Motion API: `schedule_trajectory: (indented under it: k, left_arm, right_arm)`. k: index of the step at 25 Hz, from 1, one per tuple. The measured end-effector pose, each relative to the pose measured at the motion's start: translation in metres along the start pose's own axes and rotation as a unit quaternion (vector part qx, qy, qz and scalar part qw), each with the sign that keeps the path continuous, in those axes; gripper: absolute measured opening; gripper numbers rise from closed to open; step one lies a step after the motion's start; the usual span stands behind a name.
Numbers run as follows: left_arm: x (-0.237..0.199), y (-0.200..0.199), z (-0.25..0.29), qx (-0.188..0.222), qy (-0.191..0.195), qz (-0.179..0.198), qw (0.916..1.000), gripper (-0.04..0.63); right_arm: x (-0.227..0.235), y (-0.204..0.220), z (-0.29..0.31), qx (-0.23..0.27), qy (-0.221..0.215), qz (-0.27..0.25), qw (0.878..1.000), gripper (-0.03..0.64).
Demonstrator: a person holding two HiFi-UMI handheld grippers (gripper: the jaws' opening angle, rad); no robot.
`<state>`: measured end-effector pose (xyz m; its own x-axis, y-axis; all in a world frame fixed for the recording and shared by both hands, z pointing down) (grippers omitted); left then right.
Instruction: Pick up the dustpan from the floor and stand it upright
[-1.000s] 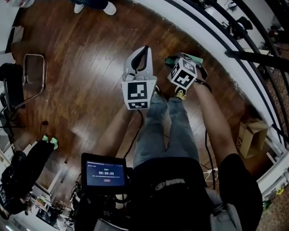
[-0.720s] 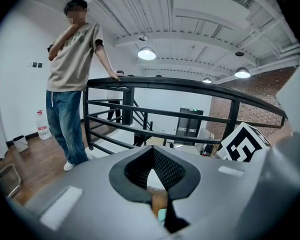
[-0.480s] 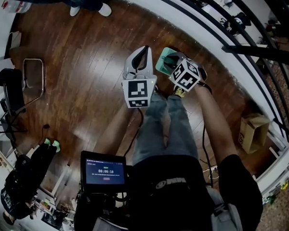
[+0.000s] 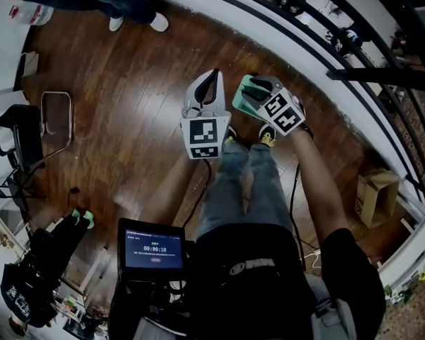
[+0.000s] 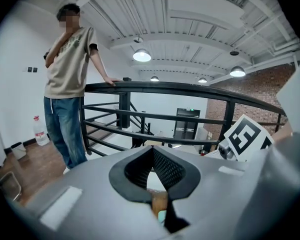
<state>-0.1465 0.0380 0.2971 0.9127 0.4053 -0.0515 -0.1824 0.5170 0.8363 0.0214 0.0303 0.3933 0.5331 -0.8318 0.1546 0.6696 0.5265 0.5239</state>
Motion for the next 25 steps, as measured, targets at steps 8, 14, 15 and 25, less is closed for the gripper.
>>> schedule_trajectory:
  k: [8, 14, 15, 25]
  left_arm:
    - [0.013, -0.067, -0.029, 0.043, -0.006, 0.001, 0.9991, 0.020]
    - [0.014, -0.137, -0.088, 0.108, -0.043, 0.009, 0.9931, 0.020]
    - [0.017, -0.147, -0.100, 0.120, -0.045, 0.010, 0.9917, 0.020]
    - [0.038, -0.196, -0.122, 0.147, -0.060, 0.013, 0.9872, 0.020]
  right_arm:
    - [0.003, -0.064, -0.122, 0.139, 0.070, -0.019, 0.988, 0.166]
    - [-0.019, -0.124, -0.213, 0.256, 0.124, -0.020, 0.959, 0.119]
    - [-0.026, -0.125, -0.227, 0.277, 0.136, -0.010, 0.951, 0.031]
    - [-0.023, -0.145, -0.266, 0.363, 0.083, 0.017, 0.928, 0.003]
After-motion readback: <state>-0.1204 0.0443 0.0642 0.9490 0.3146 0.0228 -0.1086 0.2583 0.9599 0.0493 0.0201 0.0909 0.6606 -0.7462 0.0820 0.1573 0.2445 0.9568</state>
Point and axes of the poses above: the fingertips, and each gripper's own axes: z forward along the fingers, x to its right, y out of its underside, the point moved 10 cm from there along -z, backward along the fingers, and after that the axes turned 10 degrees about -x, right-handed, at the moved point
